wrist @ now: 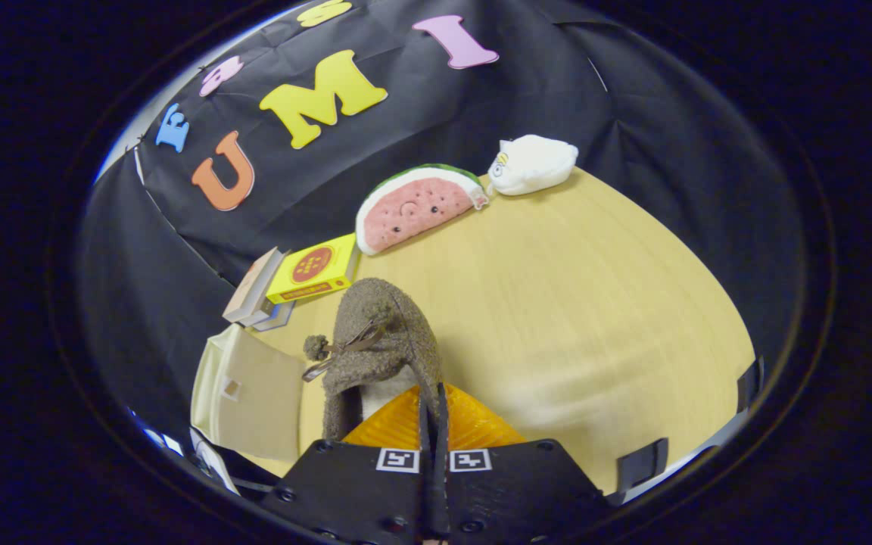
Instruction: Open the storage box then place both shoes into the box .Put the left shoe in first, then the right shoe, with the right side of both shoes facing outward in a uniform manner.
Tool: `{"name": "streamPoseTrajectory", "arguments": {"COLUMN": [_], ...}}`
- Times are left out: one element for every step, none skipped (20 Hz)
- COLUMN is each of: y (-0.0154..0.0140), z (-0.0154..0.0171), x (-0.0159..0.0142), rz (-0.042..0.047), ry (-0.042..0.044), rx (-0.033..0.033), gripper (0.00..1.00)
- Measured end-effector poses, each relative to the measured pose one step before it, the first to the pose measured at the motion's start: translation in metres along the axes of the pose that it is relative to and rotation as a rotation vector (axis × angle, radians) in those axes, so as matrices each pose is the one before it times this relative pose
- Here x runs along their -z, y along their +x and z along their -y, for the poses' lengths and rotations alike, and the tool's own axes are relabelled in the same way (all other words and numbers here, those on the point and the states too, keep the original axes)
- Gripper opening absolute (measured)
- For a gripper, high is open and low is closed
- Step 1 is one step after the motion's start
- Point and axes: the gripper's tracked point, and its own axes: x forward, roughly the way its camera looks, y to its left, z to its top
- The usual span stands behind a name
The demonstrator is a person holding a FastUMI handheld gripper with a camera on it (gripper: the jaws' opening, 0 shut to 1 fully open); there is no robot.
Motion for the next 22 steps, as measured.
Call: {"name": "streamPoseTrajectory", "arguments": {"y": [-0.00354, -0.00394, -0.00343, -0.00180, 0.00069, 0.00334, 0.00321, 0.00433, 0.00514, 0.00640, 0.00737, 0.00746, 0.00758, 0.00903, 0.00870, 0.00868, 0.00779, 0.00722, 0.00607, 0.00429, 0.00387, 0.00469], "z": [-0.02610, -0.02985, -0.03080, -0.03233, -0.02984, -0.03075, -0.02834, -0.02625, -0.02155, -0.01824, -0.01453, -0.01310, -0.00921, -0.00559, -0.00263, -0.00107, -0.00170, -0.00197, -0.00048, 0.00222, 0.00470, 0.00480], "x": [-0.00142, -0.00076, 0.00088, 0.00145, 0.00248, 0.00313, 0.00427, 0.00591, 0.00541, 0.00653, 0.00781, 0.00865, 0.00765, 0.00878, 0.00762, 0.00850, 0.00600, 0.00611, 0.00343, 0.00267, 0.00068, 0.00299], "rz": [0.00953, 0.01322, 0.01323, 0.01239, 0.00346, 0.00288, -0.00004, -0.00021, 0.00214, 0.00045, -0.00513, -0.00363, -0.00109, -0.00133, -0.00169, -0.00288, -0.00195, 0.00137, 0.00572, 0.01034, 0.01279, 0.00800], "ry": [0.00212, -0.00542, -0.01137, -0.01941, -0.02184, -0.00412, -0.00003, -0.00209, -0.00030, -0.00124, 0.00079, 0.01312, 0.01867, 0.01727, 0.01908, 0.02298, 0.02344, 0.01589, 0.00391, 0.00024, 0.00116, -0.00110], "rx": [-0.00564, -0.01066, -0.01607, -0.01752, -0.01612, -0.01628, -0.01705, -0.01278, -0.00315, 0.00440, 0.00839, 0.00882, 0.01164, 0.01700, 0.02166, 0.02182, 0.01784, 0.01194, 0.01202, 0.01734, 0.02412, 0.02313], "gripper": [0.00, 0.00, 0.00, 0.00, 0.00, 0.00, 0.00, 0.00, 0.00, 0.00, 0.00, 0.00, 0.00, 0.00, 0.00, 0.00, 0.00, 0.00, 0.00, 0.00, 0.00, 0.00]}}
